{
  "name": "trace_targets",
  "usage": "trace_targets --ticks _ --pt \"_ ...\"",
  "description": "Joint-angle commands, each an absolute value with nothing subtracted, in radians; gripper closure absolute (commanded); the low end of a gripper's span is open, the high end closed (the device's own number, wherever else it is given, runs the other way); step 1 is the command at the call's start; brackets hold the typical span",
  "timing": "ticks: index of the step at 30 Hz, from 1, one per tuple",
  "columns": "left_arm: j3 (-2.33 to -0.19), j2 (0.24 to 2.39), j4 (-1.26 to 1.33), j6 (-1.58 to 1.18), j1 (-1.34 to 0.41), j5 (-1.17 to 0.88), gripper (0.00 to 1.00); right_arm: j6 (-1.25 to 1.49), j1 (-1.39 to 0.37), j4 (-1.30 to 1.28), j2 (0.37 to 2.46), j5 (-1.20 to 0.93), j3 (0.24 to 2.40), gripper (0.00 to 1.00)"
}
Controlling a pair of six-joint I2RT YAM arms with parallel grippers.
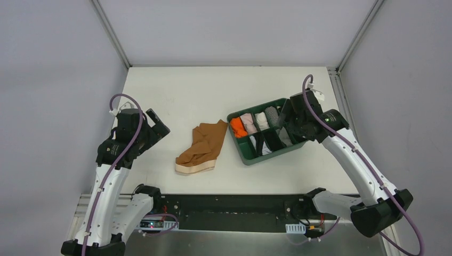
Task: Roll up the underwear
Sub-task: Move the storage box to the center of the board.
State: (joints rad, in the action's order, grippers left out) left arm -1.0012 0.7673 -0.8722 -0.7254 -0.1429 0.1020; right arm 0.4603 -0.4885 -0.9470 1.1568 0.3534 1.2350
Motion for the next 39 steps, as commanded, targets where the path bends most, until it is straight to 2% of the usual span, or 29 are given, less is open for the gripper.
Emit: trace_targets --ticks 1,4,8,13,15,20,21,24,27,33,39 --pt "-1.006 0.744 -0.874 -0.742 -0.14 0.172 0.01 0.458 -0.487 -0.897 1.103 0.27 1.233 0.0" --pt "-0.998 0.73 -0.874 -0.75 -0.14 0.186 0.01 0.458 -0.498 -0.804 1.069 0.108 1.187 0.01" --pt "-1.01 0.776 -0.886 -0.748 -0.14 0.084 0.01 0.468 -0.574 -0.638 1.05 -0.112 1.122 0.04" --pt "-0.99 0.876 -0.884 -0.735 -0.141 -0.118 0.01 0.525 -0.746 -0.553 1.159 -0.112 1.138 0.08" --pt "-0.973 0.884 -0.883 -0.735 -0.14 -0.13 0.01 0.528 -0.832 -0.553 1.228 -0.098 1.17 0.15" --pt "-0.944 0.85 -0.882 -0.728 -0.14 -0.113 0.01 0.533 -0.973 -0.532 1.406 -0.09 1.228 0.23" --pt "-0.942 0.845 -0.881 -0.726 -0.14 -0.115 0.01 0.534 -0.98 -0.534 1.441 -0.089 1.24 0.28" --pt "-0.936 0.836 -0.882 -0.724 -0.14 -0.128 0.01 0.543 -0.984 -0.551 1.547 -0.083 1.281 0.45" --pt "-0.932 0.829 -0.881 -0.727 -0.14 -0.139 0.01 0.532 -0.984 -0.598 1.634 -0.037 1.329 0.52" --pt "-0.93 0.825 -0.883 -0.706 -0.14 -0.163 0.01 0.435 -0.933 -0.808 1.793 0.182 1.458 0.52" --pt "-0.892 0.871 -0.9 -0.736 -0.14 -0.202 0.01 0.343 -0.736 -0.845 1.868 0.228 1.517 0.55"
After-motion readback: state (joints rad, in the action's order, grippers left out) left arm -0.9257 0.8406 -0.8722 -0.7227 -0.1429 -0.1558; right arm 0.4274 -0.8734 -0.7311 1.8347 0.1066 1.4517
